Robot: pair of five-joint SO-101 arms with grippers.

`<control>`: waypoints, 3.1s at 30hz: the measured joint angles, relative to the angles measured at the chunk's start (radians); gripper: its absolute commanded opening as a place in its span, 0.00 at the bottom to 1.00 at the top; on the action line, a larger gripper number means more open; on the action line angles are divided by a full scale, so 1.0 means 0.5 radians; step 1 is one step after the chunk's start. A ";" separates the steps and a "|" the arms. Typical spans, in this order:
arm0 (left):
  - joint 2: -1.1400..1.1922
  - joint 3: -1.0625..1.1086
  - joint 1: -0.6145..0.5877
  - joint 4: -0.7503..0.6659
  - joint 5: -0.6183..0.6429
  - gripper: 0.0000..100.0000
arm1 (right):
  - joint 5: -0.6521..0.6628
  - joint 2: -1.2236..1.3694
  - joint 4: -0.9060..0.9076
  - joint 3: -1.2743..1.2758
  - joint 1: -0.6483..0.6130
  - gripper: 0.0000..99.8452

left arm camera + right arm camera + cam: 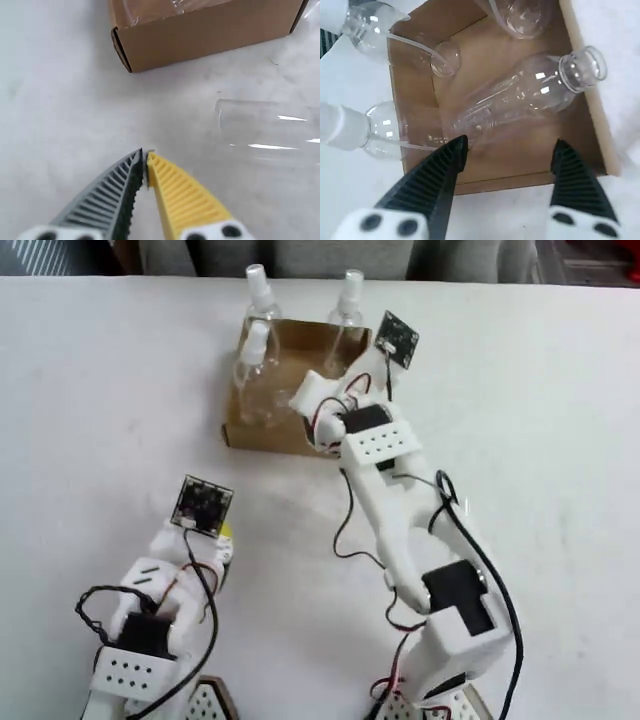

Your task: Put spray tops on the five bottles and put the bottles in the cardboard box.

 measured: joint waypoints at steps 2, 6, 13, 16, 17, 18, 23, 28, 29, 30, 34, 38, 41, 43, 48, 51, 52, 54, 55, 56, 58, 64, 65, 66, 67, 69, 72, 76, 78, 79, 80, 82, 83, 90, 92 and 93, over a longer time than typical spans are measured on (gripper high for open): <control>0.000 0.000 0.000 0.000 0.000 0.03 | -0.055 0.061 -0.049 0.000 0.003 0.30; 0.000 0.000 0.000 0.000 0.000 0.03 | -0.123 0.141 -0.190 -0.003 0.003 0.36; 0.000 0.000 0.000 0.000 0.000 0.03 | -0.144 0.221 -0.387 -0.003 -0.006 0.39; 0.000 0.000 0.000 0.000 0.000 0.03 | -0.144 0.282 -0.479 -0.003 -0.006 0.39; 0.000 0.000 0.000 0.000 0.000 0.03 | -0.144 0.304 -0.512 -0.003 -0.006 0.39; 0.000 0.000 0.000 0.000 0.000 0.03 | -0.144 0.328 -0.552 -0.003 -0.006 0.39; 0.000 0.000 0.000 0.000 0.000 0.03 | -0.144 0.405 -0.706 -0.003 -0.003 0.39; 0.000 0.000 0.000 0.000 0.000 0.02 | -0.144 0.417 -0.727 -0.003 0.003 0.20; 0.000 0.000 0.000 0.000 0.000 0.02 | -0.147 0.420 -0.730 -0.003 0.003 0.14; 0.000 0.000 0.000 0.000 0.000 0.02 | -0.147 0.420 -0.730 -0.003 0.003 0.09; 0.000 0.000 0.000 0.000 0.000 0.02 | -0.147 0.420 -0.730 -0.003 0.031 0.03; 0.000 0.000 0.000 0.000 0.000 0.02 | -0.150 0.420 -0.730 -0.003 0.083 0.03; 0.000 0.000 0.000 0.000 0.000 0.02 | -0.150 0.420 -0.730 -0.003 0.089 0.03; 0.000 0.000 0.000 0.000 0.000 0.02 | -0.150 0.420 -0.730 -0.003 0.095 0.03; 0.000 0.000 0.000 0.000 0.000 0.02 | -0.150 0.420 -0.730 -0.003 0.095 0.03; 0.000 0.000 0.000 0.000 0.000 0.02 | -0.150 0.420 -0.730 -0.003 0.098 0.03; 0.000 0.000 0.000 0.000 0.000 0.02 | -0.150 0.420 -0.730 -0.003 0.098 0.04; 0.000 0.000 0.000 0.000 0.000 0.02 | -0.150 0.420 -0.730 -0.003 0.095 0.08; 0.000 0.000 0.000 0.000 0.000 0.02 | -0.150 0.420 -0.730 -0.003 0.095 0.12; 0.000 0.000 0.000 0.000 0.000 0.02 | -0.150 0.420 -0.730 -0.003 0.095 0.16; 0.000 0.000 0.000 0.000 0.000 0.02 | -0.150 0.420 -0.730 -0.003 0.095 0.24; 0.000 0.000 0.000 0.000 0.000 0.02 | -0.150 0.420 -0.730 -0.003 0.049 0.38; 0.000 0.000 0.000 0.000 0.000 0.02 | -0.150 0.420 -0.730 -0.003 0.031 0.38; 0.000 0.000 0.000 0.000 0.000 0.02 | -0.147 0.420 -0.730 -0.003 0.018 0.39; 0.000 0.000 0.000 0.000 0.000 0.02 | -0.147 0.420 -0.730 -0.003 0.015 0.38; 0.000 0.000 0.000 0.000 0.000 0.02 | -0.147 0.420 -0.755 -0.003 0.015 0.38; 0.000 0.000 0.000 0.000 0.000 0.02 | -0.150 0.476 -0.896 -0.003 0.021 0.38; 0.000 0.000 0.000 0.000 0.000 0.02 | -0.150 0.651 -1.138 -0.043 0.025 0.38; 0.000 0.000 0.000 0.000 0.000 0.02 | -0.147 0.736 -1.200 -0.101 0.028 0.38; 0.000 0.000 0.000 0.000 0.000 0.02 | -0.150 0.773 -1.212 -0.141 0.037 0.38; 0.000 0.000 0.000 0.000 0.000 0.02 | -0.147 0.813 -1.218 -0.181 0.037 0.38; 0.000 0.000 0.000 0.000 0.000 0.02 | -0.147 0.865 -1.227 -0.252 0.037 0.38; 0.000 0.000 0.000 0.000 0.000 0.02 | -0.147 0.878 -1.227 -0.273 0.037 0.38; 0.000 0.000 0.000 0.000 0.000 0.02 | -0.157 0.899 -1.227 -0.298 0.040 0.38; 0.000 0.000 0.000 0.000 0.000 0.02 | -0.212 0.902 -1.227 -0.307 0.046 0.38; 0.000 0.000 0.000 0.000 0.000 0.02 | -0.230 0.902 -1.227 -0.310 0.052 0.37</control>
